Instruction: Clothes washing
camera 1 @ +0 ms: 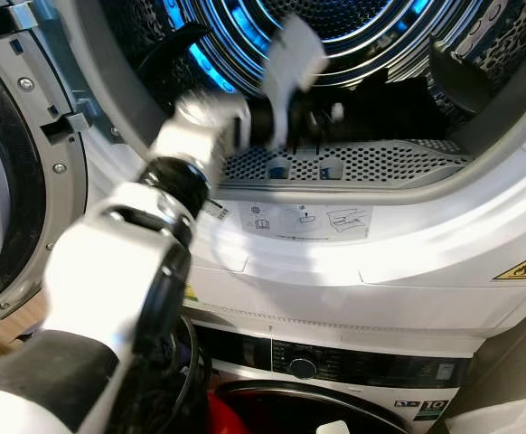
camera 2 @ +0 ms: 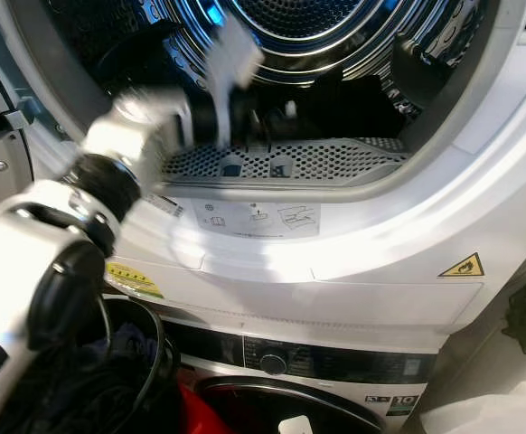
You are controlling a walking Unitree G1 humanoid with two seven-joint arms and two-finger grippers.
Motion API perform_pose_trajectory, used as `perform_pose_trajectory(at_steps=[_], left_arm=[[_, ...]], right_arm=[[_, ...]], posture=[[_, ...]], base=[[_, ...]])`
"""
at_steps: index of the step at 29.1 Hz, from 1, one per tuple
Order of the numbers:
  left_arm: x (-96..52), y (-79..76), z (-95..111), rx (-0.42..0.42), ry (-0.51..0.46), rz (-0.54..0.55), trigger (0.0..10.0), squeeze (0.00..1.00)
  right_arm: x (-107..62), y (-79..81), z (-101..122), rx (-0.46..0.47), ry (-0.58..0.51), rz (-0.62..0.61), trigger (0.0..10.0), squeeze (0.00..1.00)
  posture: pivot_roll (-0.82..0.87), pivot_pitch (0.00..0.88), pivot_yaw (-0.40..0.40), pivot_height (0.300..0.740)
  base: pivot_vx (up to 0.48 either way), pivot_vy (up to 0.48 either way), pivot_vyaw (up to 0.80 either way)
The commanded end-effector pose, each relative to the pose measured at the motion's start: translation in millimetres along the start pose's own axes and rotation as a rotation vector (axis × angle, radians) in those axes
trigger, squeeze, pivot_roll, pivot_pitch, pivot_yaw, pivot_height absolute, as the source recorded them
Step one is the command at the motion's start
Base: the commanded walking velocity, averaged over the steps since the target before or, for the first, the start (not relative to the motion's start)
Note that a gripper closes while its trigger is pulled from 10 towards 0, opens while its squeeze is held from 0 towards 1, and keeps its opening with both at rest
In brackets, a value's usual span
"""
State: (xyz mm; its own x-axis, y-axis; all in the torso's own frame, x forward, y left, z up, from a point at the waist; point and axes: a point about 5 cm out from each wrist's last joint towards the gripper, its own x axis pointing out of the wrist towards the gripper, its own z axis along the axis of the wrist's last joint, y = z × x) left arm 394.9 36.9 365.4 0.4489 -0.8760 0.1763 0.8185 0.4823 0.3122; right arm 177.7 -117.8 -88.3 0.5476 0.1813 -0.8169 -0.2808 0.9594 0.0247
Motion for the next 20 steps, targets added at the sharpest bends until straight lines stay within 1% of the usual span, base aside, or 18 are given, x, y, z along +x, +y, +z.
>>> perform_pose_trajectory(at_steps=[1, 2, 3, 4, 5, 7, 8, 11, 12, 13, 14, 16, 19, 20], left_arm=[[-5.2, 14.2, 27, 0.034, -0.089, 0.115, 10.0, 1.00], [-5.2, 12.3, 27, 0.034, -0.091, 0.075, 10.0, 1.00], [-5.1, 7.7, 27, 0.060, -0.089, -0.004, 10.0, 1.00], [-5.5, 3.2, 30, 0.077, -0.128, -0.082, 10.0, 1.00], [-6.4, 0.0, 36, 0.073, -0.196, -0.138, 10.0, 1.00], [-7.7, -4.1, 47, 0.104, -0.302, -0.186, 10.0, 1.00], [-7.7, -4.1, 47, 0.104, -0.302, -0.186, 10.0, 1.00], [-6.1, -11.9, 55, 0.156, -0.391, -0.213, 10.0, 1.00], [-6.3, -14.7, 56, 0.187, -0.421, -0.208, 10.0, 0.24], [-7.6, -15.5, 56, 0.199, -0.434, -0.209, 10.0, 0.00], [-7.6, -15.5, 56, 0.199, -0.434, -0.209, 10.0, 0.00], [-10.5, -16.8, 49, 0.198, -0.399, -0.255, 10.0, 0.00], [-12.4, -17.7, 42, 0.193, -0.364, -0.290, 10.0, 0.00], [-14.0, -18.7, 38, 0.179, -0.350, -0.319, 10.0, 0.00]], right_arm=[[0.0, 7.4, -3, 0.011, 0.010, 0.018, 10.0, 0.00], [0.0, 7.5, -3, 0.009, 0.010, 0.018, 10.0, 0.00], [0.0, 7.6, -3, 0.007, 0.010, 0.019, 10.0, 0.00], [0.0, 7.8, -3, 0.006, 0.010, 0.020, 10.0, 0.00], [0.0, 7.9, -4, 0.008, 0.010, 0.021, 10.0, 0.00], [-0.1, 8.0, -4, 0.018, 0.010, 0.021, 10.0, 0.00], [-0.1, 8.0, -4, 0.018, 0.010, 0.021, 10.0, 0.00], [-0.2, 8.1, -5, 0.023, 0.010, 0.018, 10.0, 0.00], [-0.2, 8.0, -5, 0.024, 0.010, 0.017, 10.0, 0.00], [-0.2, 7.9, -5, 0.024, 0.010, 0.016, 10.0, 0.00], [-0.2, 7.9, -5, 0.024, 0.010, 0.016, 10.0, 0.00], [-0.2, 8.0, -5, 0.025, 0.010, 0.016, 10.0, 0.00], [-0.2, 7.8, -4, 0.025, 0.010, 0.017, 10.0, 0.00], [-0.2, 7.8, -4, 0.026, 0.010, 0.017, 10.0, 0.00]], posture=[[0.09, 0.000, 0.131, 0.740], [0.09, 0.000, 0.133, 0.740], [0.09, 0.000, 0.133, 0.740], [0.09, 0.000, 0.134, 0.740], [0.09, 0.000, 0.135, 0.740], [0.08, 0.000, 0.133, 0.740], [0.08, 0.000, 0.133, 0.740], [0.08, 0.000, 0.135, 0.740], [0.08, 0.000, 0.132, 0.740], [0.08, 0.000, 0.132, 0.740], [0.08, 0.000, 0.132, 0.740], [0.08, 0.000, 0.131, 0.740], [0.09, 0.000, 0.130, 0.740], [0.09, 0.000, 0.131, 0.740]], base=[[0.000, 0.000, 0.00], [0.000, 0.000, 0.00], [0.000, 0.000, 0.00], [0.000, 0.000, 0.00], [0.000, 0.000, 0.00], [0.000, 0.000, 0.00], [0.000, 0.000, 0.00], [0.000, 0.000, 0.00], [0.000, 0.000, 0.00], [0.000, 0.000, 0.00], [0.000, 0.000, 0.00], [0.000, 0.000, 0.00], [0.000, 0.000, 0.00], [0.000, 0.000, 0.00]])
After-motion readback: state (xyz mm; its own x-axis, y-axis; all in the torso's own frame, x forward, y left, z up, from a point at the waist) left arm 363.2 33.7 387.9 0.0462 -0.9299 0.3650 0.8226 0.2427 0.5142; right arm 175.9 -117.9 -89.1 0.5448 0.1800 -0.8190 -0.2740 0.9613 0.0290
